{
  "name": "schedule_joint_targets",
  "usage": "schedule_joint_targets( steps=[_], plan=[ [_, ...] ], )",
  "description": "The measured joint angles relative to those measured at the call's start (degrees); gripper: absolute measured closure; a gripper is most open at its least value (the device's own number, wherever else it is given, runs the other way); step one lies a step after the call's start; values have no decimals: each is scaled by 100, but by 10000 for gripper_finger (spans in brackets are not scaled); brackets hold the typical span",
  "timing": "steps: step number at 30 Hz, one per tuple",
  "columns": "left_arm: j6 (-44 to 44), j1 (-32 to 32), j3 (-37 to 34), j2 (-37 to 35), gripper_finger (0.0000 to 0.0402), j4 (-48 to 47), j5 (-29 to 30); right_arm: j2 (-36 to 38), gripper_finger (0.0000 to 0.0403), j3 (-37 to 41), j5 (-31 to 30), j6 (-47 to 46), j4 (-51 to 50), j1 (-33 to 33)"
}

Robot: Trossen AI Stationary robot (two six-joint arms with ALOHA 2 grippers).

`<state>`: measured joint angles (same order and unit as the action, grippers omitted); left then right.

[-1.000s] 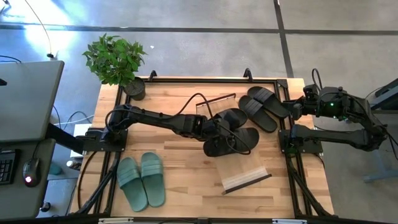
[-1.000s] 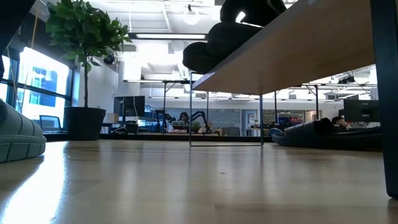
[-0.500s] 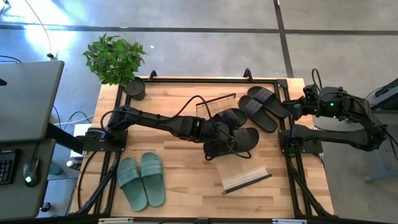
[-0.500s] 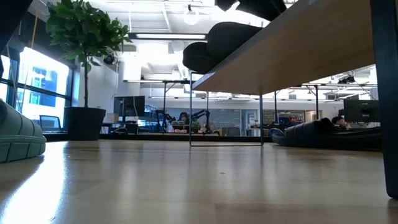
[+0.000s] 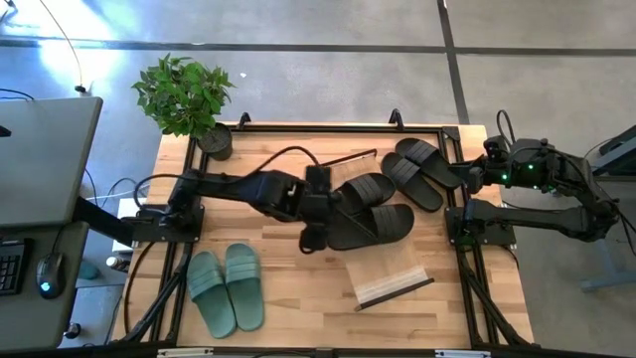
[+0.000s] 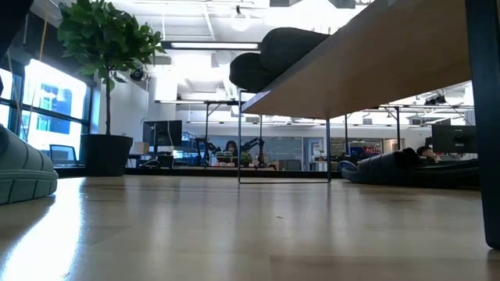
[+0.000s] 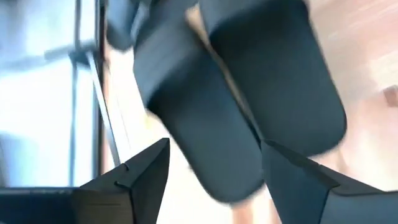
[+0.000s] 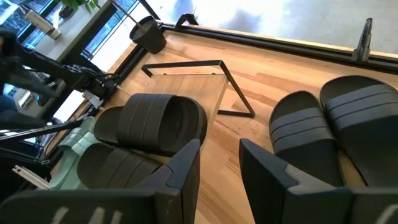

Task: Pick and place slides into the shelf
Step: Put the black slides on the shelf

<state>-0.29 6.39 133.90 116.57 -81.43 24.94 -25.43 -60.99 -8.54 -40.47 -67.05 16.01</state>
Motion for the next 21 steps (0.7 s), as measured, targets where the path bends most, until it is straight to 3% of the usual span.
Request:
schedule_joint_targets(
  steps=[4,9,21],
  plan=[
    [-1220,-4,-55,-227,193,-942,-678,-2,299,0,55,0,-2,0],
    [-1691,43,-191,-365,220,-852,-1782,-1,299,0,59,0,-2,0],
    [-2207,-208,-1984,-406,303,-597,-1892,-2,313,0,21,192,-303,0]
  ],
)
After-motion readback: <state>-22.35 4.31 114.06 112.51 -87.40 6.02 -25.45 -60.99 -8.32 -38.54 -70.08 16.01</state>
